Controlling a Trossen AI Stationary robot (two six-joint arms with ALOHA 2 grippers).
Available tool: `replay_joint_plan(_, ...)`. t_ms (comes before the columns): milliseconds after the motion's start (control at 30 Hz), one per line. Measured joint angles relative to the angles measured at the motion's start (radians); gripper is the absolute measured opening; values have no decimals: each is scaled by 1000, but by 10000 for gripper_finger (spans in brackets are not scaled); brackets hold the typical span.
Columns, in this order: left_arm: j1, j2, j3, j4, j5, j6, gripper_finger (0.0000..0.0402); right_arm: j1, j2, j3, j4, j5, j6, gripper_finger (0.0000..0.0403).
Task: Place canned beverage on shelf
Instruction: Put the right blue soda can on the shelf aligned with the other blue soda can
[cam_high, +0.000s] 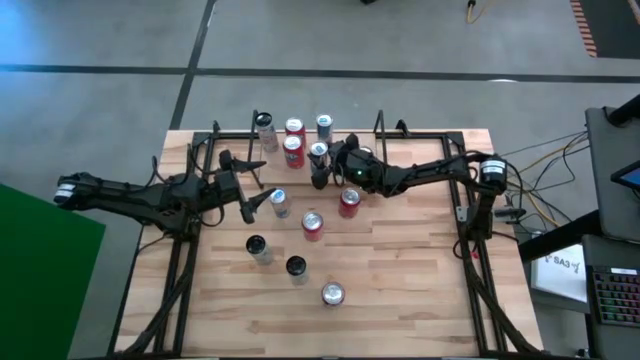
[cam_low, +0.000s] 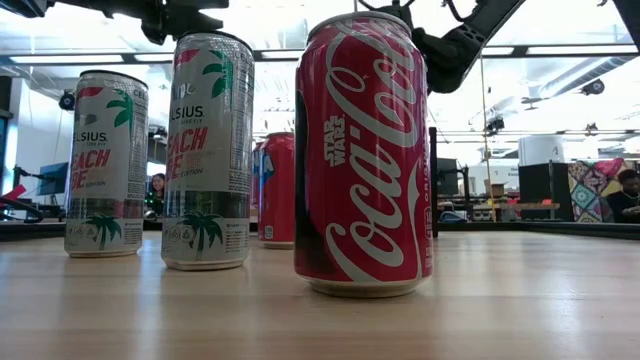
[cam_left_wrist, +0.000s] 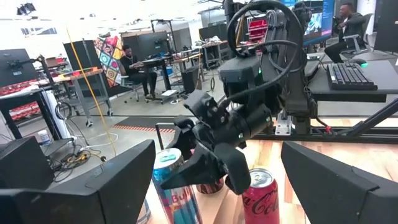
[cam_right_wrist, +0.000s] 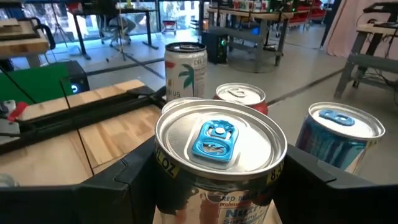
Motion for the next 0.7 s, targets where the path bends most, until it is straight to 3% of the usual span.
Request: replay_joint_plan(700,0,2,0,-8,0,4,333,-9,28,10,-44,139,56,228)
